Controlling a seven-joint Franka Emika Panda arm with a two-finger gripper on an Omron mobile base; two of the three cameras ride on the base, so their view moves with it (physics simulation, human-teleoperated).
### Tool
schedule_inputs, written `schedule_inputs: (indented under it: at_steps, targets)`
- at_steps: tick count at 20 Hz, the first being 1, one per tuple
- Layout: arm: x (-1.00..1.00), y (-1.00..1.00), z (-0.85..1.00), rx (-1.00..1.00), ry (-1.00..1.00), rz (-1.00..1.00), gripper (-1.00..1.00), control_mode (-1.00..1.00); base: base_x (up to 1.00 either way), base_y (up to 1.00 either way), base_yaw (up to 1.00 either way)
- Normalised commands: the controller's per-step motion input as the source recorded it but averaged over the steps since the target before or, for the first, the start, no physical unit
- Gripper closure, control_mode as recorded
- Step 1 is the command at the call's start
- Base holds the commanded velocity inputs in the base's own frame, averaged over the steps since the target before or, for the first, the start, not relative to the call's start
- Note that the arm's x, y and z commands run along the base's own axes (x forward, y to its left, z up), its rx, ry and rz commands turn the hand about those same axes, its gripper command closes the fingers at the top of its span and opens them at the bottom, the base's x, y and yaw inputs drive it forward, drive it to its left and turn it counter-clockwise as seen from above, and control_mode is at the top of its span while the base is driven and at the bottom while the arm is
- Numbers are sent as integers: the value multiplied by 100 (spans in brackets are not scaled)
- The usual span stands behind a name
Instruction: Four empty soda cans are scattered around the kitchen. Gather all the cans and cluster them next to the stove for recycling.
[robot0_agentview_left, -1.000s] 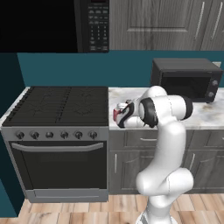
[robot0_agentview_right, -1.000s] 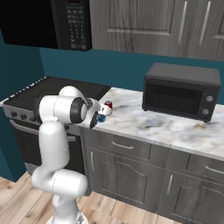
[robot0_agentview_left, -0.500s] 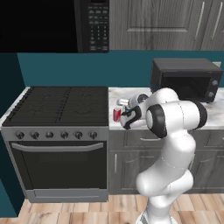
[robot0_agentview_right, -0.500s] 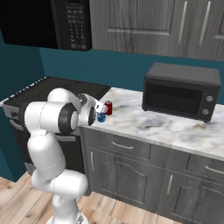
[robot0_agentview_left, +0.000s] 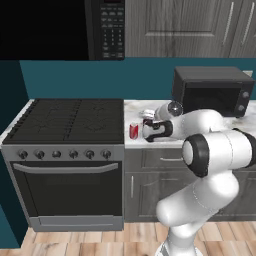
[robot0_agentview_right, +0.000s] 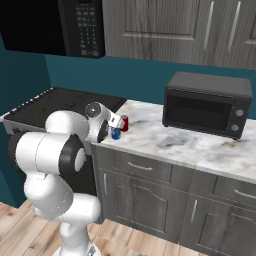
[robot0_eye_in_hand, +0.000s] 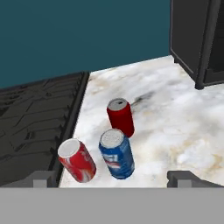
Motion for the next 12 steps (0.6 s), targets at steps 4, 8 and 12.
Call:
schedule_inputs:
  at_steps: [4, 8, 12]
  targets:
    - [-39, -30, 36, 0, 13, 0, -100, -100, 0, 0, 0]
    - [-43, -23, 42, 0, 15, 1, -100, -100, 0, 0, 0]
    - [-40, -13, 38, 0, 18, 1, -100, -100, 0, 0, 0]
